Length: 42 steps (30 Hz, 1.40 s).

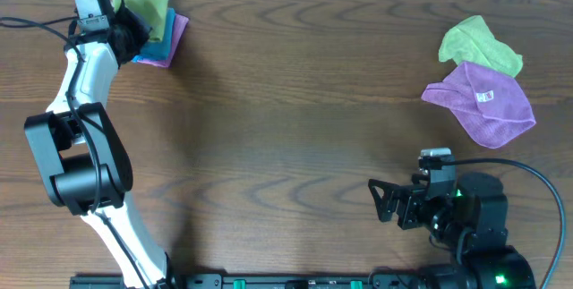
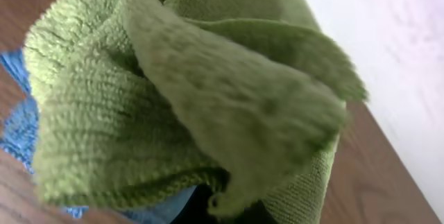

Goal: Fold the cloth
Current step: 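Carry the green square left and lower it onto the blue cloth, then open the left gripper to release the green square on the stack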

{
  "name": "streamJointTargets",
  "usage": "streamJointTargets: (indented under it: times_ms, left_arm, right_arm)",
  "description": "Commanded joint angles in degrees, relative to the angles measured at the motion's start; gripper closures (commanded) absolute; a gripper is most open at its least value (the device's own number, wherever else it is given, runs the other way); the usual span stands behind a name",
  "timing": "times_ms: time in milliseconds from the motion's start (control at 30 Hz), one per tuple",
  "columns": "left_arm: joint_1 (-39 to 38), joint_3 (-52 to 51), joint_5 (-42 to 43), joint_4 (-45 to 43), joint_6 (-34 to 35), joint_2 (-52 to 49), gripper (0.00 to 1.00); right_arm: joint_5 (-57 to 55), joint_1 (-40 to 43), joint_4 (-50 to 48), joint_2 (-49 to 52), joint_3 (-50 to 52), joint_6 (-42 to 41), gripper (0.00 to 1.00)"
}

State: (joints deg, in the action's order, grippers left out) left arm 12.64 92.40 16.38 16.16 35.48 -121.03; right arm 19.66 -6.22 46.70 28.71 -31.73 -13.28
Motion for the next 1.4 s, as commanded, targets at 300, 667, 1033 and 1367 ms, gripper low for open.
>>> streamJointTargets:
  times_ms: [300,667,1033,1367]
  left_arm:
    - [0.11,1.2,2.97,4.81,-3.45,-0.7,0.8]
    - [2.08,1.22,2.95,5.57,-6.01,1.33,0.05]
    - [3.85,1.2,2.54,14.36,-15.87,12.87,0.05]
    - [3.85,1.22,2.8,22.25,-16.24,20.2,0.05]
  right_arm:
    - [-0.15,0.42,0.07,-0.26,0.31,-0.87,0.01]
    - [-0.15,0.42,0.07,-0.26,0.31,-0.87,0.01]
    - [-0.15,0.42,0.07,-0.26,0.31,-0.87,0.01]
    - [-0.15,0.42,0.07,-0.26,0.31,-0.87,0.01]
